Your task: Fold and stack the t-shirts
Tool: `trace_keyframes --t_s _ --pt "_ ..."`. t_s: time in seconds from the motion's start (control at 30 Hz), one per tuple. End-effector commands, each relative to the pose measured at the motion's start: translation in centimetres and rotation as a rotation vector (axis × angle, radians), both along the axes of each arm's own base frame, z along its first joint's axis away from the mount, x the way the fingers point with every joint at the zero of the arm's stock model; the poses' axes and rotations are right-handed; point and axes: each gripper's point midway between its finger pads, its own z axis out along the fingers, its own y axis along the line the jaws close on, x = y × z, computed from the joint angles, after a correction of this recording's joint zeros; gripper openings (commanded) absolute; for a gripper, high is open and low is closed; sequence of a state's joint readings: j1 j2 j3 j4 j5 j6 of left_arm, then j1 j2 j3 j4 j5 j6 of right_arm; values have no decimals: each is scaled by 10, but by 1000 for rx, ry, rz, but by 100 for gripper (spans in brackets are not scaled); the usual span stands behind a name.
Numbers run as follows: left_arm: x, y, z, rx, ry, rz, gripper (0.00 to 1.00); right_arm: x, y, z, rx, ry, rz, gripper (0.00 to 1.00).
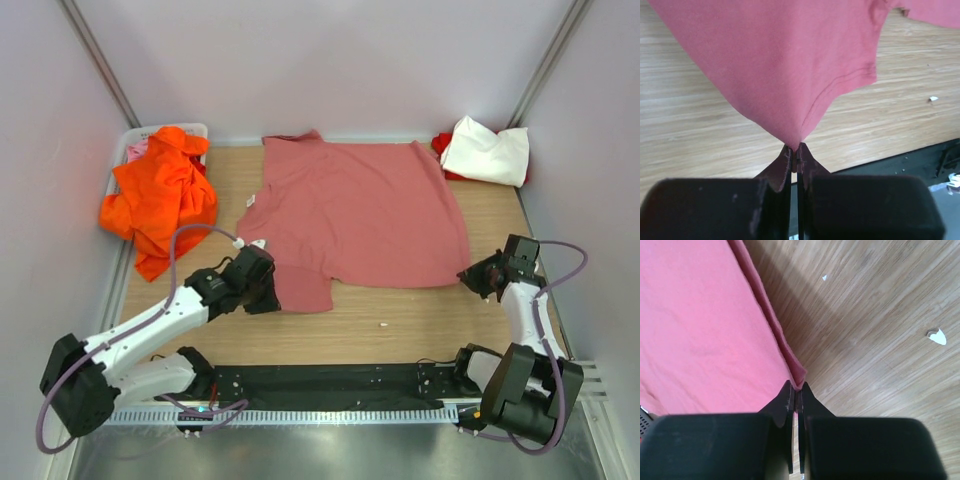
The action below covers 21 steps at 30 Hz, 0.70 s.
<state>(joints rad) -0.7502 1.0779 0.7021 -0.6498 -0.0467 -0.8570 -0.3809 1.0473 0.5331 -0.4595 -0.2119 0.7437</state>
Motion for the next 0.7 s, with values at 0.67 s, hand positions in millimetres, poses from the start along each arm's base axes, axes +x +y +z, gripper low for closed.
trace_keyframes --t_s 0.67 --pt "-75 44 35 -76 53 88 0 -37 18 29 -18 -15 61 2"
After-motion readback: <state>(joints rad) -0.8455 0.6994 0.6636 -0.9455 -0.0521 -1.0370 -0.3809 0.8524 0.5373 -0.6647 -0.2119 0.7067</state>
